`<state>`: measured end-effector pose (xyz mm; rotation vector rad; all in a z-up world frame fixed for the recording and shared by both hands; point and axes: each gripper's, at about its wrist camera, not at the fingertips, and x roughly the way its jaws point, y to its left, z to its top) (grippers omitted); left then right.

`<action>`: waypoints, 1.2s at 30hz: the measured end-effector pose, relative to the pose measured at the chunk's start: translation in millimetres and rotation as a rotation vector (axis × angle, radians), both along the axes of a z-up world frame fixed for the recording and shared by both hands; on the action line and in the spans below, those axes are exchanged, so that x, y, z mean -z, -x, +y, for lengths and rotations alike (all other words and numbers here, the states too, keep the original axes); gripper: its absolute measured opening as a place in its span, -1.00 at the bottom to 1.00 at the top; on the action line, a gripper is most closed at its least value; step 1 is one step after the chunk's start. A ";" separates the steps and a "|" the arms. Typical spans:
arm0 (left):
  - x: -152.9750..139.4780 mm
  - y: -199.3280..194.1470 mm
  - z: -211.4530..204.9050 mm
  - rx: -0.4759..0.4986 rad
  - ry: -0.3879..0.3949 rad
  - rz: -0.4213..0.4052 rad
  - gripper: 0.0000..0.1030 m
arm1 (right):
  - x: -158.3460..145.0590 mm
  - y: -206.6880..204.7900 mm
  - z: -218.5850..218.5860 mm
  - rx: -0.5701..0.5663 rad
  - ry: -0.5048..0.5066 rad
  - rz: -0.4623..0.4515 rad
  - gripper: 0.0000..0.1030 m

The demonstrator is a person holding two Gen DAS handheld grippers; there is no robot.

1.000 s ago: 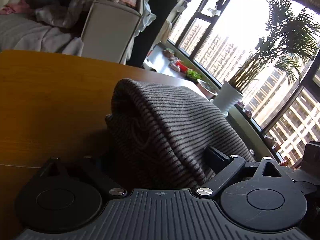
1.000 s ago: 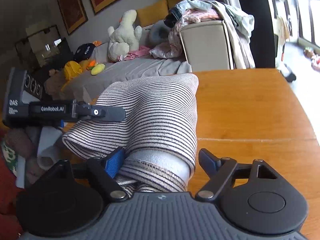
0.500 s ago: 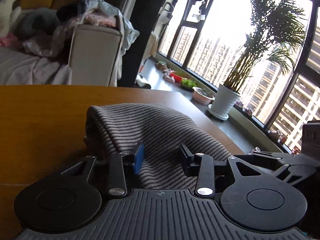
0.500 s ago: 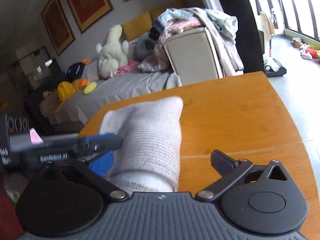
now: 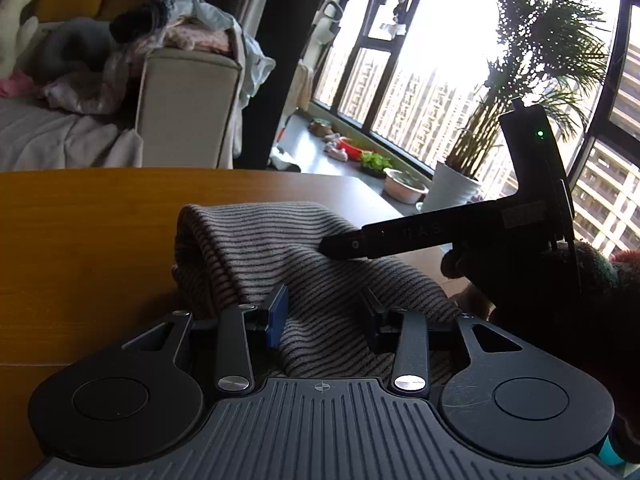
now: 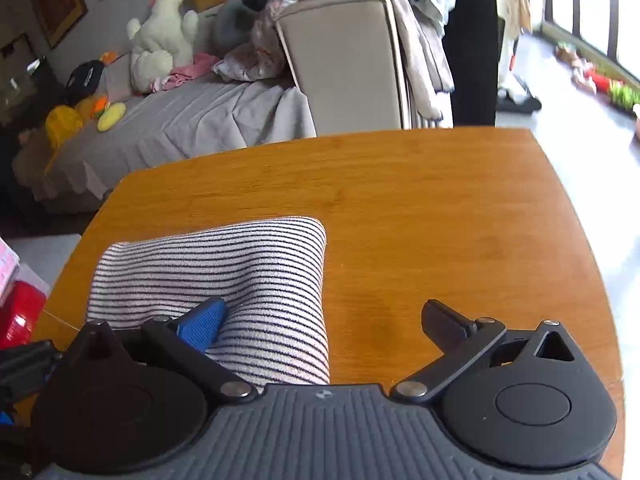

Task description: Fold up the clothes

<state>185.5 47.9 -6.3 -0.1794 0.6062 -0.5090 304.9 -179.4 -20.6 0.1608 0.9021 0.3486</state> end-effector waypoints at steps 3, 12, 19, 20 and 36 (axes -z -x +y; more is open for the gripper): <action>0.9 0.5 -0.4 0.006 0.002 -0.004 -0.18 | 4.8 3.1 -9.6 -0.003 -0.054 0.011 1.00; 3.6 3.4 0.3 0.010 0.009 -0.011 -0.16 | -12.7 16.8 14.8 -0.044 0.129 -0.114 1.00; 5.2 5.8 2.7 0.011 0.017 -0.016 -0.16 | -44.8 15.7 56.3 -0.153 0.229 -0.245 1.00; 5.1 5.8 3.5 0.011 0.020 -0.016 -0.16 | -42.6 9.7 64.5 -0.154 0.266 -0.234 1.00; 7.3 7.9 7.2 0.015 0.031 -0.016 -0.16 | -13.3 19.0 102.2 -0.172 0.554 -0.317 1.00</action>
